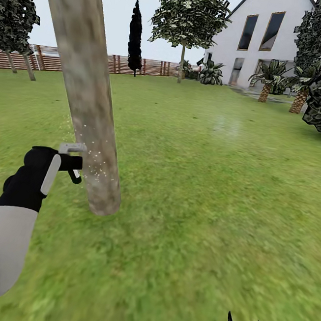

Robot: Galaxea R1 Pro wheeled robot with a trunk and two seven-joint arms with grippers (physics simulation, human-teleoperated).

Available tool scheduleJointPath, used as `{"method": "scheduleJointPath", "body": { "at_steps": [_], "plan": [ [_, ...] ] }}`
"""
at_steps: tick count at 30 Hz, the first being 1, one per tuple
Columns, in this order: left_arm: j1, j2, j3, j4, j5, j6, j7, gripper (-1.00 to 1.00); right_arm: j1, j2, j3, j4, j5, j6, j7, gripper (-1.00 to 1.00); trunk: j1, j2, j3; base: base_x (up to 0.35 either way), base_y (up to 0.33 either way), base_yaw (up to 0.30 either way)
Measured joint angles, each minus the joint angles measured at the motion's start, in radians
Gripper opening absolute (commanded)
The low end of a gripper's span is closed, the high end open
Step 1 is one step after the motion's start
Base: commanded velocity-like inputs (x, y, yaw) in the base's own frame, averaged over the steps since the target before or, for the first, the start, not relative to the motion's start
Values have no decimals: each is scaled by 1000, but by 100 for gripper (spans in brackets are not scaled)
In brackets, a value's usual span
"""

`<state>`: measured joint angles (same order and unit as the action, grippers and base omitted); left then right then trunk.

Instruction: In the garden, pick up the pesticide atomizer on the floor and spray pesticide onto both trees until each tree trunk is fully covered.

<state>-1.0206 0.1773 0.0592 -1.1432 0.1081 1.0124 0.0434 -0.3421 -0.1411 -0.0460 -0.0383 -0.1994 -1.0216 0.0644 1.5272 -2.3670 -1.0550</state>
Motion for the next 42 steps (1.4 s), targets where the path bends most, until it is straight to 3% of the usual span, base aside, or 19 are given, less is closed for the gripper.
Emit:
{"method": "scheduleJointPath", "body": {
  "at_steps": [11, 23, 32, 42],
  "plan": [
    [45, 15, -5, -24, -12, 0, -10, -100, 0, 0, 0, 0, 0, 0, 0, 100, 0, 0, 0, 0, -121, 0],
    [47, 13, -5, -26, -13, -1, -10, -100, 0, 0, 0, 0, 0, -1, 0, 100, 0, 0, 0, 48, -273, 7],
    [47, 13, -5, -26, -13, -1, -10, -100, 0, 0, 0, 0, 0, -2, 0, 100, 0, 0, 0, 0, -273, 237],
    [59, 14, -5, -23, -18, -3, -7, -100, 0, 0, 0, 0, 0, -2, 0, 100, 0, 0, 0, 127, -268, 13]
  ]
}}
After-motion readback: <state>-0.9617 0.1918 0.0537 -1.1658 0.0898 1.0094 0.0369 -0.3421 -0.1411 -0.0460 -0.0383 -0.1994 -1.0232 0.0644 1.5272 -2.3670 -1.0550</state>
